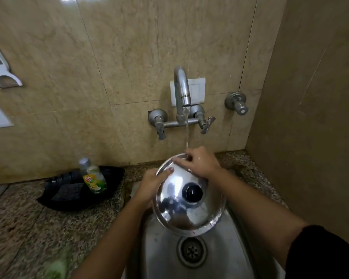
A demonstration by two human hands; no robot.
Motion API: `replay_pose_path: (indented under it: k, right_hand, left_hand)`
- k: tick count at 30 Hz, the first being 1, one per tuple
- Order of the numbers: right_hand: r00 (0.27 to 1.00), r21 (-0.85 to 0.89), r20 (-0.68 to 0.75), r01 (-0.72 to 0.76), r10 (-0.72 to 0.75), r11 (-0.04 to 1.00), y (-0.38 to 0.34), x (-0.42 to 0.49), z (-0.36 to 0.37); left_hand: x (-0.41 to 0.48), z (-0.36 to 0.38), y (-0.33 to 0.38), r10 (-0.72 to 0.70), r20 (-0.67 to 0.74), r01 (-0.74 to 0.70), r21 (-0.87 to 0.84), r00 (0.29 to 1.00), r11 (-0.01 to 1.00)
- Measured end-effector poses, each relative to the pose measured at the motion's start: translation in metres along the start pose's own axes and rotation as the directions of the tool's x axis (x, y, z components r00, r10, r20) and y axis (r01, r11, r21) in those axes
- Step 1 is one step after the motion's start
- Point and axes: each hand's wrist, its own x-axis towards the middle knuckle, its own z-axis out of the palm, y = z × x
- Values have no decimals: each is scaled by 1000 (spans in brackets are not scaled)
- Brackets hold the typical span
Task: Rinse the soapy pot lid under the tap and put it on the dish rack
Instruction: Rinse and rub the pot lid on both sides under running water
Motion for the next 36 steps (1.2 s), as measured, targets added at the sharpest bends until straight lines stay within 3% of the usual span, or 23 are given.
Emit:
replay_pose_path:
  k: [2,5,7,9,11,14,17,19,22,24,27,29,30,34,36]
  right_hand:
    - [995,-65,-33,97,-99,993,-3,1,2]
    - [967,170,-228,-76,114,982,14,-3,0]
    - [924,214,-307,-165,227,963,24,-5,-2]
    - [947,135,-264,-151,182,979,21,-5,-4]
    - [986,52,-156,-47,54,998,6,-5,-6]
    - [986,-46,-147,71,-77,996,-4,-4,-7]
    - [951,170,-277,-93,138,981,12,-7,-14]
    - [916,190,-332,-169,225,967,20,-8,-18]
    - [978,-28,-203,-57,50,998,7,-8,-13]
    - [981,-107,-191,17,-38,994,-2,-8,-7]
    - [948,83,-287,-118,137,990,10,-6,-6]
    - [921,112,-314,-206,231,972,20,-6,-10]
    - [930,99,-292,-205,225,974,21,-6,-10]
    - [997,36,-73,-18,20,999,3,-6,-4]
    - [994,42,-104,-29,34,999,5,-7,1]
  left_hand:
    - [0,4,5,61,-58,-58,53,996,997]
    - [-7,9,-3,14,-268,-31,-60,963,998]
    - [-9,9,-4,-59,-247,13,-185,967,983]
    - [-2,6,1,-71,-115,61,-84,991,995]
    - [6,3,9,-19,-15,20,80,1000,997]
    - [7,8,14,95,-91,-88,81,991,993]
    - [3,8,9,91,-256,-91,12,962,996]
    - [7,5,9,12,-195,-8,21,981,1000]
    - [12,9,23,-41,6,40,134,999,990]
    - [9,15,23,28,-40,-25,85,999,996]
    - [0,15,9,0,-204,-13,-62,979,998]
    - [-2,11,3,-119,-178,70,-259,977,963]
    - [-2,8,4,-139,-140,98,-266,980,959]
    - [7,4,12,-42,36,42,13,998,999]
    - [6,4,8,14,-23,-14,13,1000,1000]
